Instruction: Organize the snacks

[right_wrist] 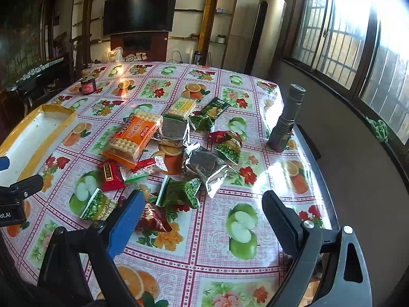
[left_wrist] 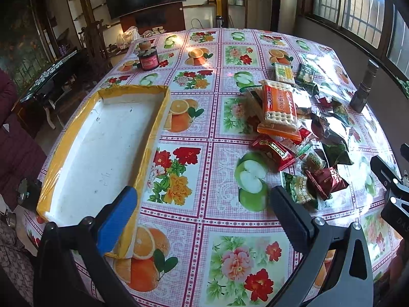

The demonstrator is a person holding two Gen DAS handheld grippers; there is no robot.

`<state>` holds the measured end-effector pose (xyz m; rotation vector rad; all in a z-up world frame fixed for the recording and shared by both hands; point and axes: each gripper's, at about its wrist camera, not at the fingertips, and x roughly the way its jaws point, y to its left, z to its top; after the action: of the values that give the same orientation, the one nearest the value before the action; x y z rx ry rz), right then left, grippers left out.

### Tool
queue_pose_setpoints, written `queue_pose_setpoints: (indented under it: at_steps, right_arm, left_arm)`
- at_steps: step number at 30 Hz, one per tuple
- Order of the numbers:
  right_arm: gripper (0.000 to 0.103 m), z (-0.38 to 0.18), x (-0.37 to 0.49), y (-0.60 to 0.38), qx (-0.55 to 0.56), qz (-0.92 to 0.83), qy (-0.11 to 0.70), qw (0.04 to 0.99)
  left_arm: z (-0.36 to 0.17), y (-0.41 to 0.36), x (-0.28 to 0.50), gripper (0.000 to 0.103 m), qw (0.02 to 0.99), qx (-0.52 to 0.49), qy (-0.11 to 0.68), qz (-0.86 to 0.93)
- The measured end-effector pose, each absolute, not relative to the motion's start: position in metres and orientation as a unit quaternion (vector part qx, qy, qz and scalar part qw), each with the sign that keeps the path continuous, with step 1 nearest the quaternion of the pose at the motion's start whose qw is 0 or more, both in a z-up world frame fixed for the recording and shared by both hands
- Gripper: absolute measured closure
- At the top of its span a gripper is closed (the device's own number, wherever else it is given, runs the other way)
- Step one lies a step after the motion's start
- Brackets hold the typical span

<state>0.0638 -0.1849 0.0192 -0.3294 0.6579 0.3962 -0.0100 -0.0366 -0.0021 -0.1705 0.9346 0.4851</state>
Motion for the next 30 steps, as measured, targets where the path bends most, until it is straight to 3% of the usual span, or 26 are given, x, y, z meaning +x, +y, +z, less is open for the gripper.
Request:
queue_pose_setpoints:
  at_steps: [30]
  right_arm:
    - [0.009, 0.014, 0.071, -0.188, -0.174, 0.173, 0.320, 0.915]
  left_arm:
    - [-0.013, -0.041, -0.001, 0.000, 0.851, -0.075, 0.466, 0.232]
